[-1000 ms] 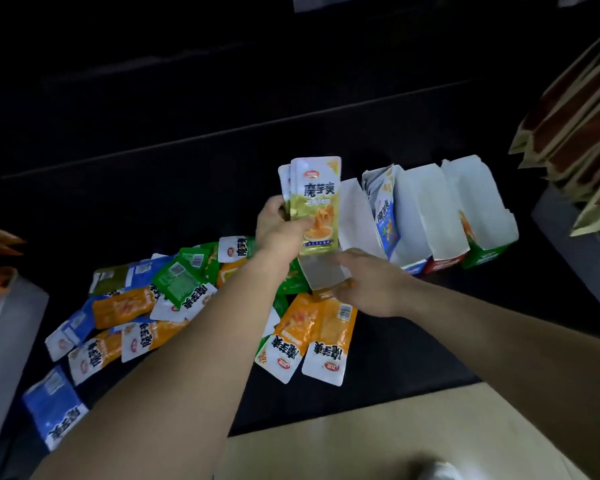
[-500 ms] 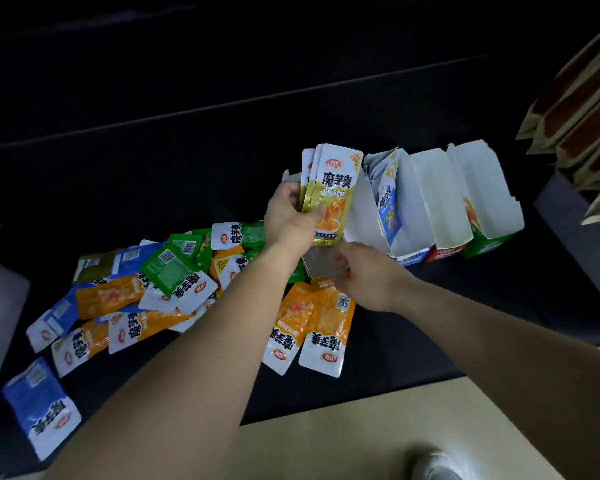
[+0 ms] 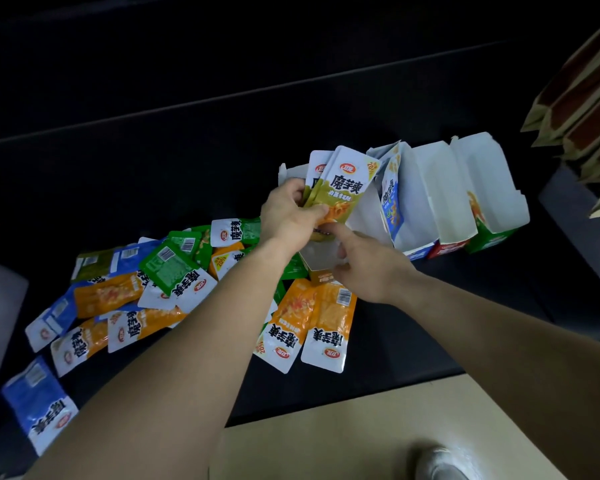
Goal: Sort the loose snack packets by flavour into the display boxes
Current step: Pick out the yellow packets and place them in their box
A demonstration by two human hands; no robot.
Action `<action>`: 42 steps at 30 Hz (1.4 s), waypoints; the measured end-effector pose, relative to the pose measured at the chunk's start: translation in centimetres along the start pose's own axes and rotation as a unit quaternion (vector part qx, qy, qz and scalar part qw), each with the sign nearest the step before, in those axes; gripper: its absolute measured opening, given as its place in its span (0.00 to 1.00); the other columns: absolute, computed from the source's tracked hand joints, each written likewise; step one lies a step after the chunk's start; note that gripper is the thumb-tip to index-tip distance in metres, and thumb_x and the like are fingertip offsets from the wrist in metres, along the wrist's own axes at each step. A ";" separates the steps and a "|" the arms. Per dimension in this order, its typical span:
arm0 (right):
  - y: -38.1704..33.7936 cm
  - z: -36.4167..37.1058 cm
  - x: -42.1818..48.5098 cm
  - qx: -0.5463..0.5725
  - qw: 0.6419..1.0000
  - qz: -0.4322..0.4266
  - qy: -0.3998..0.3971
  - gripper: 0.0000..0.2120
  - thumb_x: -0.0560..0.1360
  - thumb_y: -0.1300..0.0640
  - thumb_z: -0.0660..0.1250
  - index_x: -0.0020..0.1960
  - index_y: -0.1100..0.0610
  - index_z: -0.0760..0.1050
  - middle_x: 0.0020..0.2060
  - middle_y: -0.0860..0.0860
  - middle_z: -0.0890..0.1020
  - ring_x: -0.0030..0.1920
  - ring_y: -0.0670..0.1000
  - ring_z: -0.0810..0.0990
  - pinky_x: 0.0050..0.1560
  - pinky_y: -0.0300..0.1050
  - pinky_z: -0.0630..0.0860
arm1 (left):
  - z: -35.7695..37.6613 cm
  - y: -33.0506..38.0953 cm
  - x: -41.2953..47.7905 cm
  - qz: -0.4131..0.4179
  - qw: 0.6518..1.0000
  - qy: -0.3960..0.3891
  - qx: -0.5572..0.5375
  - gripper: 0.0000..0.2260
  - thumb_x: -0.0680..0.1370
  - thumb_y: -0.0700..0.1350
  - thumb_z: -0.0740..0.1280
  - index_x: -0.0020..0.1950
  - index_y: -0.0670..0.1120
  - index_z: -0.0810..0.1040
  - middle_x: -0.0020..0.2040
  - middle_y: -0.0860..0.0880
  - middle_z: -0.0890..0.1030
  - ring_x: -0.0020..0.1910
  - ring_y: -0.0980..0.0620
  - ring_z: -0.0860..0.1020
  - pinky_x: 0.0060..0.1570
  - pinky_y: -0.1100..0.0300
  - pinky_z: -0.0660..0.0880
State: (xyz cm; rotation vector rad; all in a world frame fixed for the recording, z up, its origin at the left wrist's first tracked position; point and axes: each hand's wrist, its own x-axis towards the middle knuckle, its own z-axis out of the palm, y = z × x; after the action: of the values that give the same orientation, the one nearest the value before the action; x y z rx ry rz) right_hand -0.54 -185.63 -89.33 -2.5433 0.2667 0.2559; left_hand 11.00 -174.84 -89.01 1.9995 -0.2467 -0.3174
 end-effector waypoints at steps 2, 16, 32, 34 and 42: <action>-0.1 0.1 0.1 -0.004 1.000 -0.003 0.000 0.33 0.76 0.53 0.65 0.76 0.38 0.53 0.60 0.49 0.75 0.59 0.56 0.77 0.52 0.55 0.78 | -0.4 -0.2 0.1 0.004 1.000 0.000 0.003 0.11 0.71 0.41 0.77 0.51 0.49 0.81 0.46 0.53 0.85 0.46 0.53 0.84 0.51 0.50 0.82; 0.3 0.6 -0.2 -0.010 1.000 0.002 -0.014 0.37 0.76 0.52 0.64 0.76 0.35 0.48 0.61 0.49 0.75 0.58 0.59 0.78 0.52 0.60 0.78 | -0.2 -0.9 1.6 0.061 0.995 0.073 0.037 0.17 0.75 0.45 0.75 0.61 0.51 0.75 0.52 0.55 0.84 0.51 0.55 0.83 0.53 0.48 0.81; -0.1 0.8 0.7 -0.050 0.999 0.012 -0.011 0.44 0.77 0.51 0.64 0.80 0.40 0.36 0.60 0.52 0.75 0.56 0.59 0.77 0.46 0.52 0.74 | -0.5 -0.2 1.4 0.004 0.986 0.060 -0.158 0.11 0.76 0.36 0.72 0.57 0.47 0.79 0.51 0.51 0.85 0.49 0.54 0.85 0.52 0.52 0.82; -0.1 0.9 0.6 -0.048 0.999 0.012 0.006 0.44 0.77 0.51 0.63 0.80 0.42 0.36 0.57 0.52 0.77 0.54 0.59 0.78 0.45 0.51 0.72 | -0.7 -0.2 1.3 -0.002 0.988 0.049 -0.148 0.09 0.77 0.37 0.71 0.53 0.49 0.81 0.49 0.52 0.86 0.47 0.54 0.85 0.52 0.51 0.82; -0.2 0.8 0.7 -0.055 0.998 0.017 0.003 0.41 0.78 0.51 0.63 0.81 0.44 0.39 0.56 0.53 0.79 0.55 0.59 0.78 0.43 0.50 0.71 | -1.8 -0.5 1.0 0.056 0.994 0.049 0.082 0.16 0.71 0.46 0.77 0.58 0.49 0.82 0.50 0.54 0.84 0.50 0.54 0.82 0.53 0.58 0.78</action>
State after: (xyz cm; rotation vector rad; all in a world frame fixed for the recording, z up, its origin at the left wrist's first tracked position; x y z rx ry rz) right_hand 0.07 -185.08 -90.00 -2.6506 0.3074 0.2823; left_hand 12.54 -173.42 -88.78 2.1457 -0.3308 -0.1311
